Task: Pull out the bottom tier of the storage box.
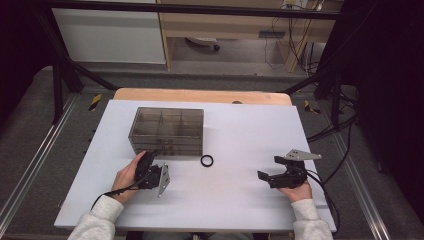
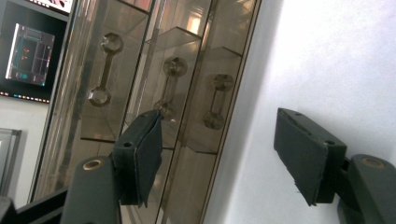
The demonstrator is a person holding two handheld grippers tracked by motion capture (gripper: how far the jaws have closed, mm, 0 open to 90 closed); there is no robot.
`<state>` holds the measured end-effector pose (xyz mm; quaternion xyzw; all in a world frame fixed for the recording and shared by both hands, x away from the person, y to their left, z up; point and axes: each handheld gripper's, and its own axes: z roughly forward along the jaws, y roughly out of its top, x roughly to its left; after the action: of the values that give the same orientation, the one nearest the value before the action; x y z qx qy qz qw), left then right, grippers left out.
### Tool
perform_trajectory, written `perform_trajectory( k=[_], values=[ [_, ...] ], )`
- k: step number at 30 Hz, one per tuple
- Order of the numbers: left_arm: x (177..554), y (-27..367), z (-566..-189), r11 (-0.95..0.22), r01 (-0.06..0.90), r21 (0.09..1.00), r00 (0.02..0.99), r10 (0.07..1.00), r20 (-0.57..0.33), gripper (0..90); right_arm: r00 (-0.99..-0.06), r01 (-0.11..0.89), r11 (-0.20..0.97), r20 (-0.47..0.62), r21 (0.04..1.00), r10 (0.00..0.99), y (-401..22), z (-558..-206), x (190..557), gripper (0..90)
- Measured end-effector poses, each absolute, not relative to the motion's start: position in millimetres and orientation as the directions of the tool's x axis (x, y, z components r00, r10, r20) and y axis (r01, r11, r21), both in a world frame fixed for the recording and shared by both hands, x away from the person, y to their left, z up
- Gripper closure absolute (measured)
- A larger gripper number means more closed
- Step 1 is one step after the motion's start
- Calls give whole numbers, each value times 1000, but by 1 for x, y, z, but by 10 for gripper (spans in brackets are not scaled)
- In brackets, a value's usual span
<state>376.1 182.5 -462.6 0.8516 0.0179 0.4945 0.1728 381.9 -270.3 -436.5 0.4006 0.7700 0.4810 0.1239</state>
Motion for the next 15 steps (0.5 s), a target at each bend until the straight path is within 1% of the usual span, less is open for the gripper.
perform_trajectory(
  k=[7,15],
  values=[
    [376,182,-468,-943,-156,295,487,186,853,358,-648,498,215,195,840,736,-270,-436,382,3],
    [376,182,-471,-944,-177,280,458,173,872,420,-647,498,214,196,840,737,-271,-436,382,3]
  ],
)
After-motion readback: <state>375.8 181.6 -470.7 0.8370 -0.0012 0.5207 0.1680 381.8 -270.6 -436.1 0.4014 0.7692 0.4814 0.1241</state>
